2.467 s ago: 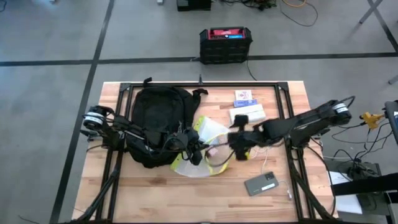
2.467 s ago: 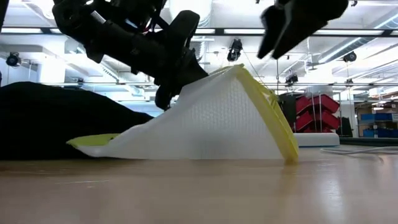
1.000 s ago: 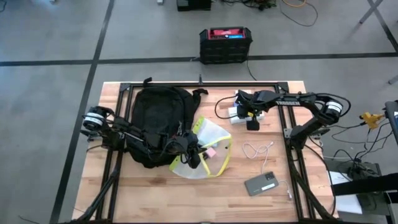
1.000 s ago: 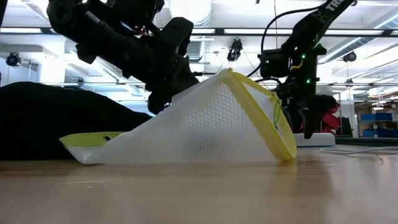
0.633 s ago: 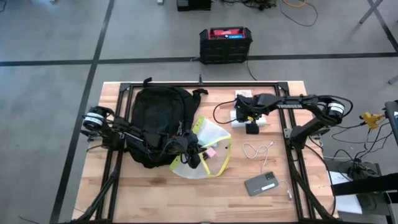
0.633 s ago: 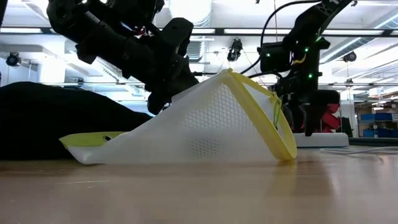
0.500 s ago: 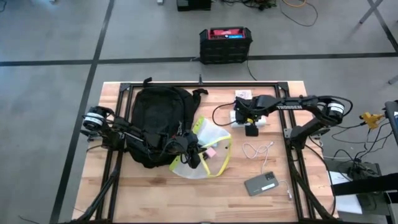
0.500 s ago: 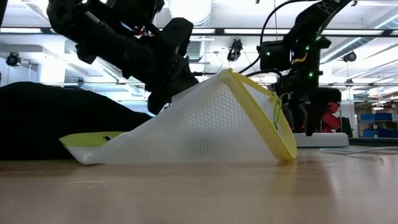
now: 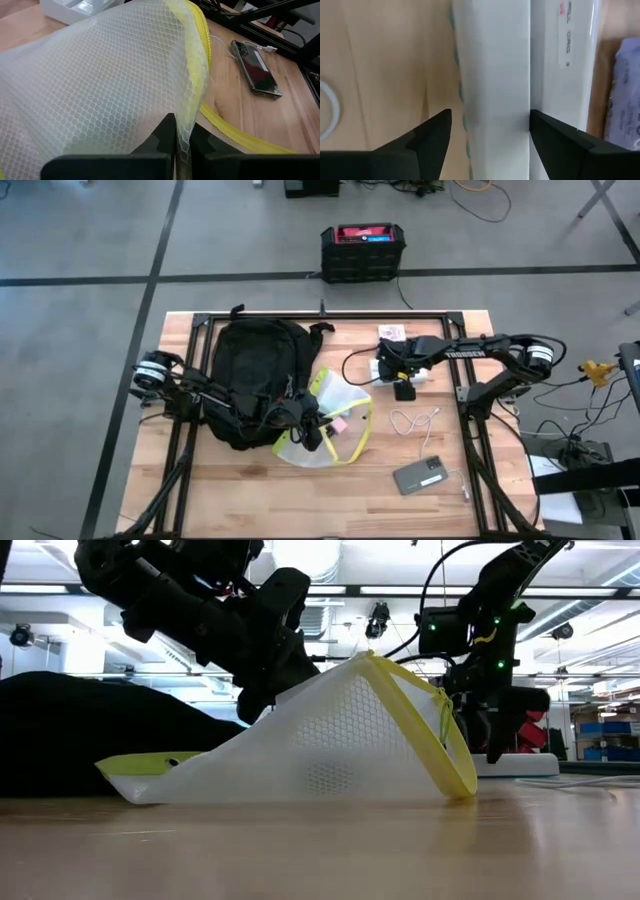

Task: Unpack backpack
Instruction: Put the white pill organizer into the white zip bag

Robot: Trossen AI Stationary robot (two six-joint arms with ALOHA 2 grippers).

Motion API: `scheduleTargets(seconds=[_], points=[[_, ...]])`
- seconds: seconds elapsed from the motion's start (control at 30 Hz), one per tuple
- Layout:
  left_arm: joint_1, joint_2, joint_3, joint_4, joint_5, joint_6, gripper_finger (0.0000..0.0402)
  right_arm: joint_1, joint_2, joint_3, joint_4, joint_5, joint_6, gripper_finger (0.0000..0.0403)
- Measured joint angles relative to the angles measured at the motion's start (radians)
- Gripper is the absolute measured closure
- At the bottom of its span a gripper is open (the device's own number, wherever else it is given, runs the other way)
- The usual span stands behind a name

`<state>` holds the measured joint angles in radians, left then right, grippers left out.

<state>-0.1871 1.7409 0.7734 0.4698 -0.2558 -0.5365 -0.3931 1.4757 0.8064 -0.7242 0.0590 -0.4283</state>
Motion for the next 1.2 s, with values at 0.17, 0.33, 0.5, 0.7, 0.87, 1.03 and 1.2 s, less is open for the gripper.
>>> scheduleTargets(seconds=[0.17, 0.33, 0.5, 0.7, 0.87, 1.03, 1.2], points=[[0.0, 0.0, 0.0, 0.0, 0.0, 0.0, 0.0402, 0.0, 0.0, -0.02, -0.034, 0.069, 0.005, 0.0164], [0.0, 0.0, 0.0, 0.0, 0.0, 0.0, 0.0402, 0.0, 0.007, -0.062, 0.034, 0.097, -0.022, 0.0173], [0.0, 0.0, 0.0, 0.0, 0.0, 0.0, 0.0402, -0.005, 0.051, -0.099, 0.156, 0.118, -0.02, 0.0181], [0.0, 0.001, 0.0, 0.001, 0.0, -0.004, 0.0402, -0.005, 0.058, -0.099, 0.162, 0.114, -0.019, 0.0189], [0.0, 0.001, 0.0, 0.002, 0.0, -0.003, 0.0402, -0.006, 0.058, -0.099, 0.161, 0.102, -0.013, 0.0199], [0.0, 0.001, 0.0, 0.003, 0.0, -0.004, 0.0402, -0.005, 0.045, -0.099, 0.15, 0.08, -0.009, 0.0226], [0.0, 0.001, 0.0, 0.003, 0.0, -0.004, 0.0402, -0.004, 0.009, -0.09, 0.109, 0.039, 0.031, 0.0239]])
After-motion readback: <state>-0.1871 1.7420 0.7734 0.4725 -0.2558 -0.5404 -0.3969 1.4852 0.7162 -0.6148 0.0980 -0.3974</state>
